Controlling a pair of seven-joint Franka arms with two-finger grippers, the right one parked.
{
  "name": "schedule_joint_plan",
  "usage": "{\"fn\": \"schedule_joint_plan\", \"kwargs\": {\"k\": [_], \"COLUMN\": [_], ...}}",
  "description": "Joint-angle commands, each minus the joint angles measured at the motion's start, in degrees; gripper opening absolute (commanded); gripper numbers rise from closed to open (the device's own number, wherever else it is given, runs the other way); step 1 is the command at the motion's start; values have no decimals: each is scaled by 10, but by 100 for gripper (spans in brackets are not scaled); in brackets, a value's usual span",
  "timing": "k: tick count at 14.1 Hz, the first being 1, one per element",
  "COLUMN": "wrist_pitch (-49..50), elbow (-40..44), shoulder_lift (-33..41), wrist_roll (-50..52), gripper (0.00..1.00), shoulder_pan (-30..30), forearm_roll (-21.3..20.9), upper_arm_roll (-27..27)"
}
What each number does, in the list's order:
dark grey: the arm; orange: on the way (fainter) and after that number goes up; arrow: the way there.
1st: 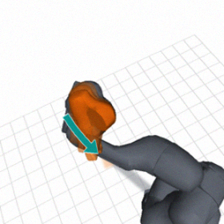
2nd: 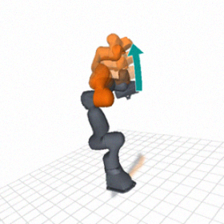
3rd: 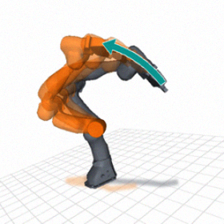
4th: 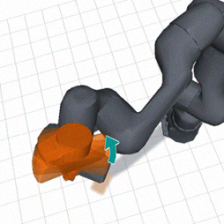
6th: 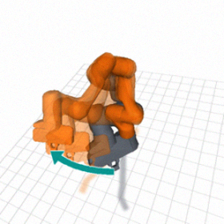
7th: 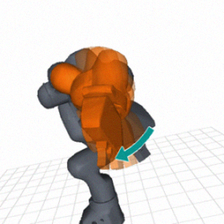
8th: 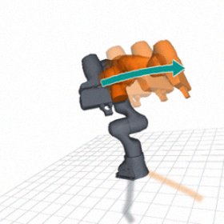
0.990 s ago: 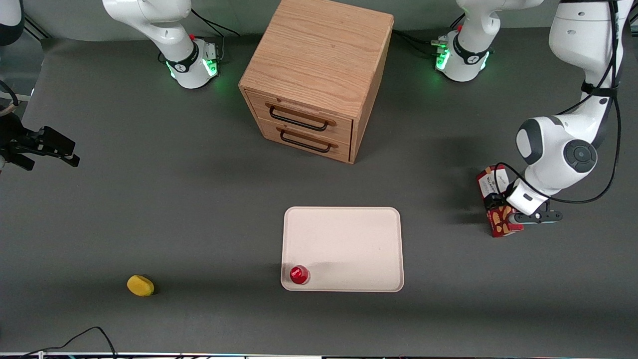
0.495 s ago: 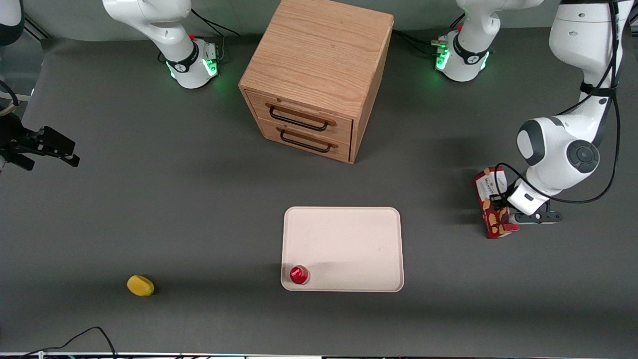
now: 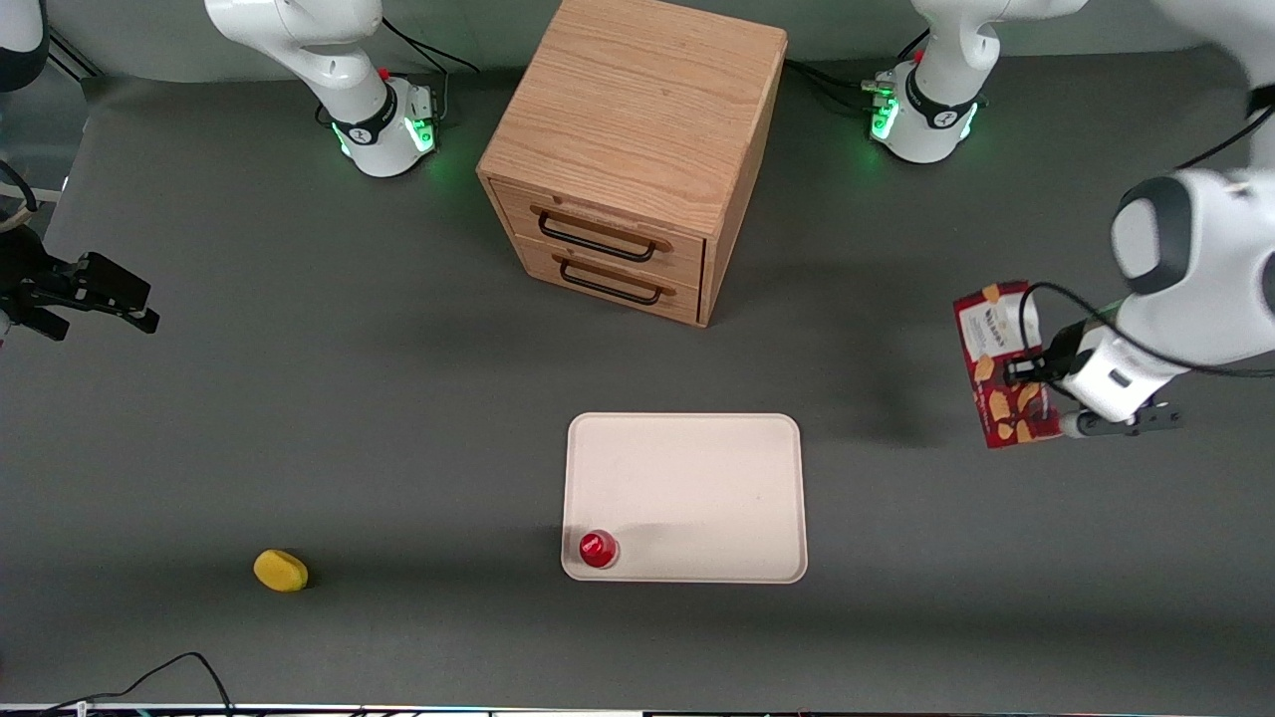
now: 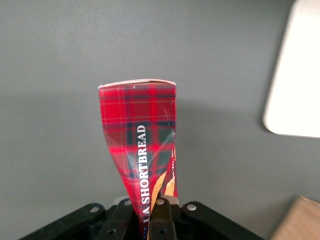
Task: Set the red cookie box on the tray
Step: 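Close the left gripper on the cookie box and lift it, then carry the held cookie box over the white tray with the left gripper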
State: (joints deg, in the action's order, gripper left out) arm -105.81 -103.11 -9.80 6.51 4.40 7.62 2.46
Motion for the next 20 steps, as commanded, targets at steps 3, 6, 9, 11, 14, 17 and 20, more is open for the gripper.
{"fn": "schedule_joint_plan", "kwargs": {"k": [3, 6, 9, 11, 14, 17, 20], "wrist_pitch": [138, 134, 97, 49, -51, -135, -196], "elbow": [174, 216, 253, 266, 266, 267, 267], "shoulder_lift": [-33, -69, -130, -167, -213, -262, -306], "wrist_roll": [117, 218, 334, 373, 375, 370, 375], "gripper": [0, 0, 0, 0, 0, 0, 0], "shoulder_pan": [60, 109, 128, 133, 165, 177, 177], "forearm_roll": [-19, -27, -25, -29, -59, -80, -109], "upper_arm_roll": [4, 1, -47, -75, -78, -85, -88]}}
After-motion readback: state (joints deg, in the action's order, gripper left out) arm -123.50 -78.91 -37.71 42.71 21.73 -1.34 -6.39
